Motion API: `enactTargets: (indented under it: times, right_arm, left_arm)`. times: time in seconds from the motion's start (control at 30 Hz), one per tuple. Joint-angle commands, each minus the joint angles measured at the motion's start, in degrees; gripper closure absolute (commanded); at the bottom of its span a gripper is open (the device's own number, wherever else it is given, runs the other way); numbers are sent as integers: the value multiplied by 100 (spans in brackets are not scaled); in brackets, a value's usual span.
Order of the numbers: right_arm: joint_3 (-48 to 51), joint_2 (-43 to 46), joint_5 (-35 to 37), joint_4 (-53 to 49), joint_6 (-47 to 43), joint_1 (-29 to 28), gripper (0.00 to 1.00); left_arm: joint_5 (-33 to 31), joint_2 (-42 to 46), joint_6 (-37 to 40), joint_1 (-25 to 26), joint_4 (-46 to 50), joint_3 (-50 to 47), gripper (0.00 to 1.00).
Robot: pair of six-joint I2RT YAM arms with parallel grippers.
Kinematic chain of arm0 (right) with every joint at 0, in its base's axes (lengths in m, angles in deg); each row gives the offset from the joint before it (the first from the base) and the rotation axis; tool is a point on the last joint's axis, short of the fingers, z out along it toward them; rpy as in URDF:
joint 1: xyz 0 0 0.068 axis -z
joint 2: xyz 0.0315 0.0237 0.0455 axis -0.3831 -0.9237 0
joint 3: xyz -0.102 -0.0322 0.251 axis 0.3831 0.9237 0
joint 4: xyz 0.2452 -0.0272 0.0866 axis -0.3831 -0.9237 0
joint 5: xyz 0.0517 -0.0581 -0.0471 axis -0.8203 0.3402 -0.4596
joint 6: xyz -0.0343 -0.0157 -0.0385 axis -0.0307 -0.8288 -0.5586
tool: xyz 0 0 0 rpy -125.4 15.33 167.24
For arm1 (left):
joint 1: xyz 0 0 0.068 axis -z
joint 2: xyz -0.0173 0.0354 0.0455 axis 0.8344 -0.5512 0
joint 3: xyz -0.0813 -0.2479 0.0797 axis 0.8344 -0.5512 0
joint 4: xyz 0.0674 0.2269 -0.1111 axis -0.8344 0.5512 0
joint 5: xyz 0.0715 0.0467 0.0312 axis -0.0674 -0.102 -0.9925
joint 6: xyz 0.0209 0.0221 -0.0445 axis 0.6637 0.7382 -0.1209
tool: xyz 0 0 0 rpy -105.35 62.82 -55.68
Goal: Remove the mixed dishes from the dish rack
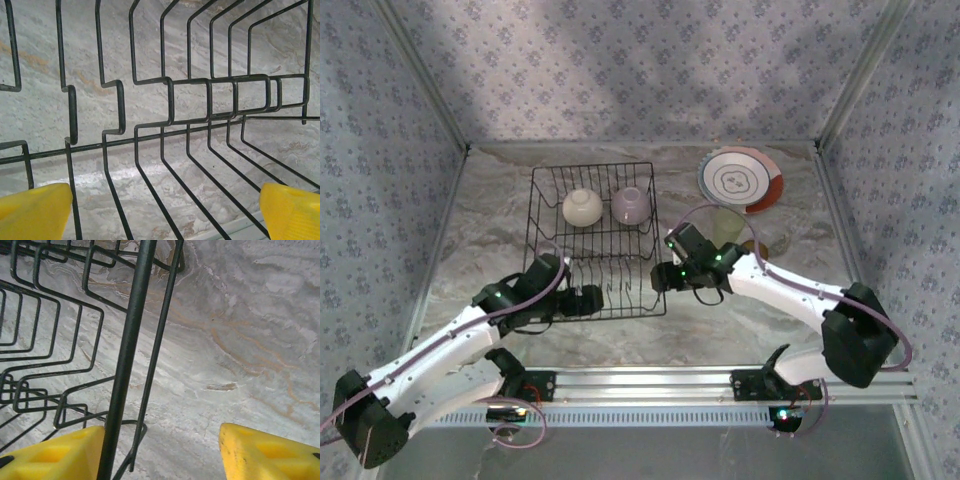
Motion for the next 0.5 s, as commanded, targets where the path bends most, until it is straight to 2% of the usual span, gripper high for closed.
enactTargets:
  times: [0.0, 0.23, 0.47]
  right_arm:
    - [324, 309, 408, -631, 225, -51, 41]
    - [802, 938, 588, -723, 704, -237, 46]
    - [665, 1272, 697, -720, 749, -259, 45]
  left_arm:
    - [-73, -26, -255, 90, 821, -234, 4]
    - [-195, -84, -185, 162, 958, -56, 4]
    - [-781, -89, 252, 166, 1347, 794, 3]
